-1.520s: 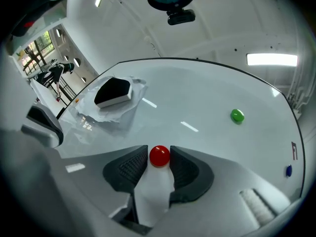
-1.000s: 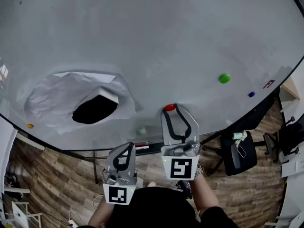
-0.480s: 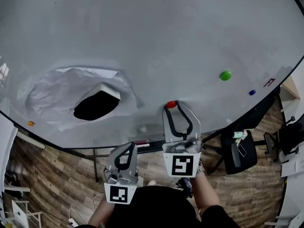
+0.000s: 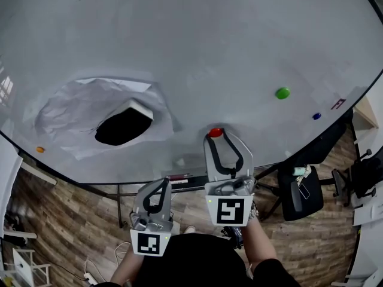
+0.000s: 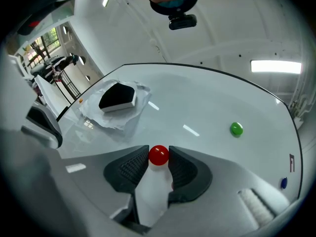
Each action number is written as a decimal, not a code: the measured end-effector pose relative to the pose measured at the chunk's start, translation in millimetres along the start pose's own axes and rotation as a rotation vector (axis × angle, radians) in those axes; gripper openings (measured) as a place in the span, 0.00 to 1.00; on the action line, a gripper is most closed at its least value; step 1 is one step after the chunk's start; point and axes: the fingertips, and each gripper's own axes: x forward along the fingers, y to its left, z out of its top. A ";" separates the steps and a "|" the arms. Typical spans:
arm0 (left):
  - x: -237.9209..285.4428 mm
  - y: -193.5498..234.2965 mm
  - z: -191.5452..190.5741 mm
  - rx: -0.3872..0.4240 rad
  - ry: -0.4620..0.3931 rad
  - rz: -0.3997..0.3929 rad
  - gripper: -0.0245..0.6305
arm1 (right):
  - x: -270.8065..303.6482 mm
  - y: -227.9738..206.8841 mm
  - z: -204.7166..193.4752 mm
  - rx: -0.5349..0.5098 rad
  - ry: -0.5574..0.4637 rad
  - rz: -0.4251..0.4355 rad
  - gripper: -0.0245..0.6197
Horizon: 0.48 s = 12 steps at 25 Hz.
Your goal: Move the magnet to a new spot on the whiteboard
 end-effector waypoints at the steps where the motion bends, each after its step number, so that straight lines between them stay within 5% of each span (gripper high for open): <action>1: -0.5 -1.4 1.4 0.000 -0.003 0.000 0.04 | -1.5 0.0 0.4 0.004 0.001 0.000 0.23; 12: -5.4 -16.0 10.6 0.011 -0.009 -0.010 0.04 | -23.1 -5.2 12.8 0.013 -0.012 0.002 0.23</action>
